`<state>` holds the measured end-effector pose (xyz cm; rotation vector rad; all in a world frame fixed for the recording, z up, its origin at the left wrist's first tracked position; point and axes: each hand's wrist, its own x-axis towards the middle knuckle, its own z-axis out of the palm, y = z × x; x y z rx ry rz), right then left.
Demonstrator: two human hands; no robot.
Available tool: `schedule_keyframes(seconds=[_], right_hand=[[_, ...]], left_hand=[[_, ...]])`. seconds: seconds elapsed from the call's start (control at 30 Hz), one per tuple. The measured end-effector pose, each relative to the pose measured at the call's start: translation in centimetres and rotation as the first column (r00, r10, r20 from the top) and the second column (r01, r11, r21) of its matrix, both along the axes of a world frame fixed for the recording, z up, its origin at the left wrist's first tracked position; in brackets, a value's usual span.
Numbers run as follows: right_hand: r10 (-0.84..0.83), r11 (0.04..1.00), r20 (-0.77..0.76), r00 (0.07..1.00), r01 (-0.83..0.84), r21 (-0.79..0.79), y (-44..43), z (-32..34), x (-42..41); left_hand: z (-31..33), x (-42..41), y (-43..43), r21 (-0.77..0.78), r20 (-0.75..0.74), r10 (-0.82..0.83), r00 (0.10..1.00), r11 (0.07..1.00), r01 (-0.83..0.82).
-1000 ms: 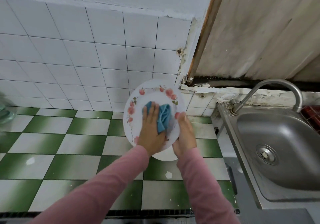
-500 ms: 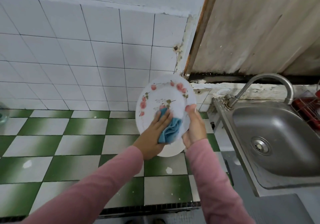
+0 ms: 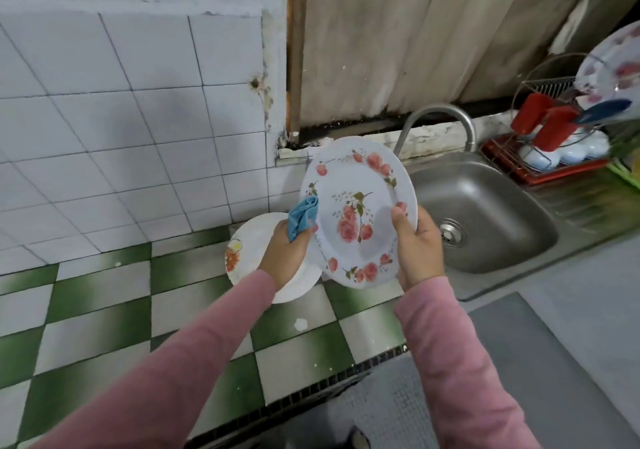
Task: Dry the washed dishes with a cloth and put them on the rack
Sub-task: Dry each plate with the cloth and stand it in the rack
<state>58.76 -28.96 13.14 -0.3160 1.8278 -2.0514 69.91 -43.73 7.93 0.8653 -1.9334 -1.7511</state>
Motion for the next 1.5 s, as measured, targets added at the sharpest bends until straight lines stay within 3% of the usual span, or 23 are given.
schedule_keyframes(seconds=[0.17,0.47,0.67,0.83,1.23,1.5], right_hand=[[-0.096,0.995,-0.102,0.99,0.097,0.01,6.6,0.8,-1.9],[-0.248,0.968,-0.229,0.941,0.247,-0.037,25.1,2.8,-8.4],[-0.437,0.896,-0.308,0.845,0.44,-0.065,39.9,4.6,-13.1],[-0.525,0.828,-0.426,0.737,0.558,-0.055,47.1,6.5,-17.6],[-0.537,0.821,-0.516,0.667,0.553,-0.14,50.1,8.3,-34.5],[-0.401,0.899,-0.632,0.663,0.419,-0.131,44.1,12.4,-52.5]], left_hand=[[0.5,-3.6,5.1,0.033,0.023,-0.081,0.996,0.996,0.08],[3.8,-14.9,21.2,0.025,-0.043,-0.051,0.998,0.998,0.053],[6.3,-23.8,35.5,0.046,-0.019,-0.22,0.975,0.974,0.221],[8.3,-29.2,43.8,0.051,-0.088,-0.367,0.926,0.927,0.373],[11.7,-48.7,46.4,0.016,-0.209,-0.29,0.934,0.954,0.299],[16.5,-64.5,40.6,-0.02,-0.37,-0.061,0.927,0.998,0.057]])
